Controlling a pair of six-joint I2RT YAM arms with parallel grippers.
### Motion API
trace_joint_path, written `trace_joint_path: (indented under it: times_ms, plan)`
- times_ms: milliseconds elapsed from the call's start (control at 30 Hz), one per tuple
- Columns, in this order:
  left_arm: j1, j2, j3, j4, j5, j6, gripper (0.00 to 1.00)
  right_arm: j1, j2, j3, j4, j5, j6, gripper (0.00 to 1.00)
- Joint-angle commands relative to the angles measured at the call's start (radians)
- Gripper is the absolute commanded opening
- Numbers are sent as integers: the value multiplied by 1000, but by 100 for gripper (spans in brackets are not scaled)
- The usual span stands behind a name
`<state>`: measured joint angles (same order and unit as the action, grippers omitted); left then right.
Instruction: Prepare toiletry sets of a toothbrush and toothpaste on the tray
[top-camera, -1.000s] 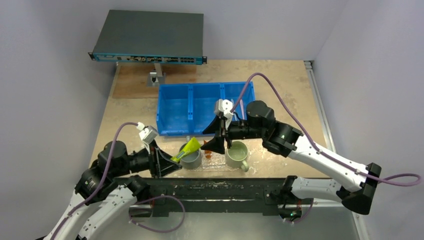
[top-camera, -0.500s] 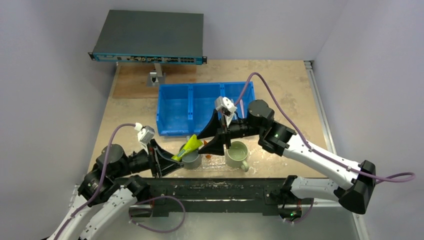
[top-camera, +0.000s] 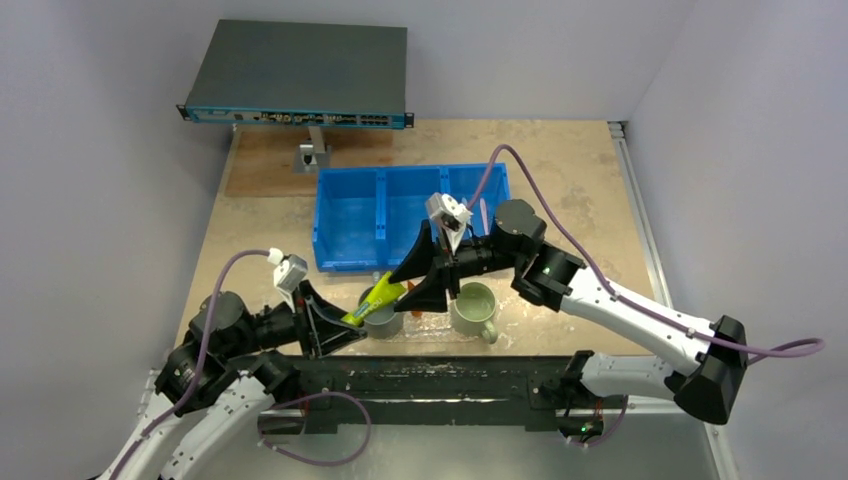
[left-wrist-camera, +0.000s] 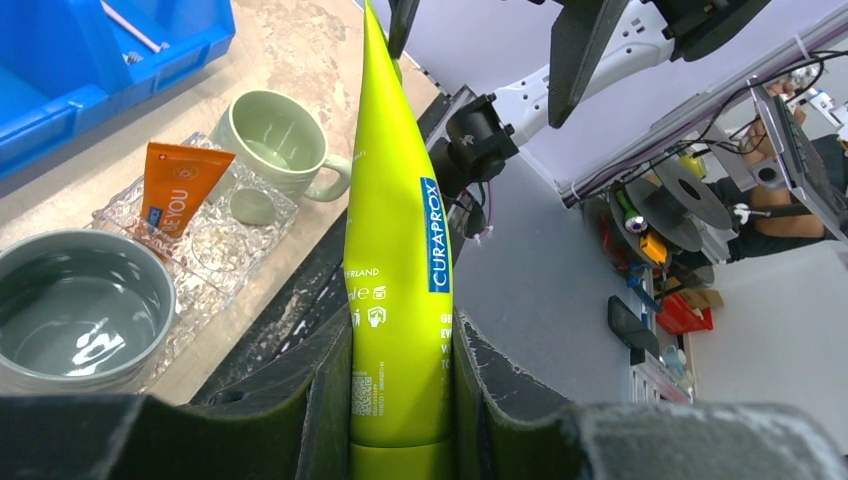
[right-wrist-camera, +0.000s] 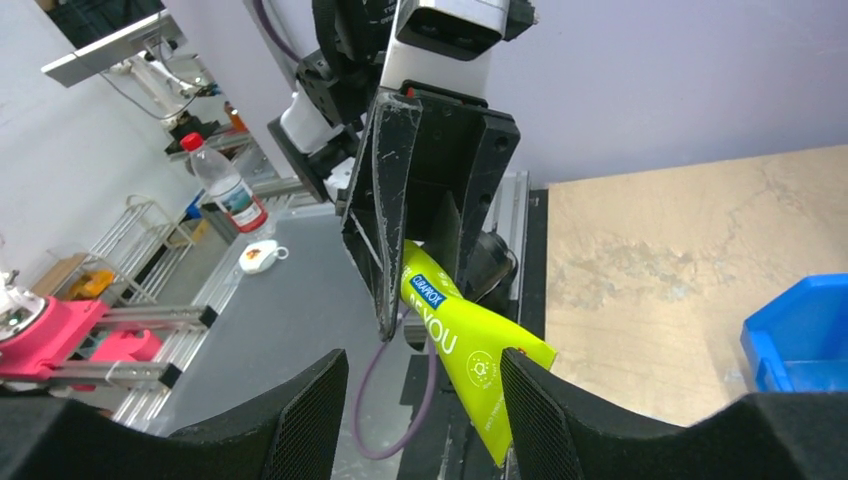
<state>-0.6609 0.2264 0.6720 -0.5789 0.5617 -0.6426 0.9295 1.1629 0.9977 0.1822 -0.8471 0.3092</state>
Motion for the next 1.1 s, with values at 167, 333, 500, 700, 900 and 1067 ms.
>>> trace_joint_path:
  times_ms: [167, 333, 500, 700, 900, 1067]
  plan:
    - [1, -45, 34, 49, 40, 28, 0, 0, -98, -24, 40, 156, 34, 60]
    - [2, -56, 43, 45, 45, 34, 0, 0, -106, -29, 14, 205, 46, 60]
    - [2, -48, 46, 69, 70, 36, 0, 0, -65, -23, 13, 123, 67, 60]
    - [2, -37, 61, 70, 87, 59, 0, 7, -29, -27, 42, 33, 91, 58]
    - [2, -17, 65, 73, 99, 70, 0, 41, 18, -19, 53, -1, 94, 53]
    - [2, -13, 69, 69, 104, 79, 0, 67, 29, -8, 73, -7, 102, 50]
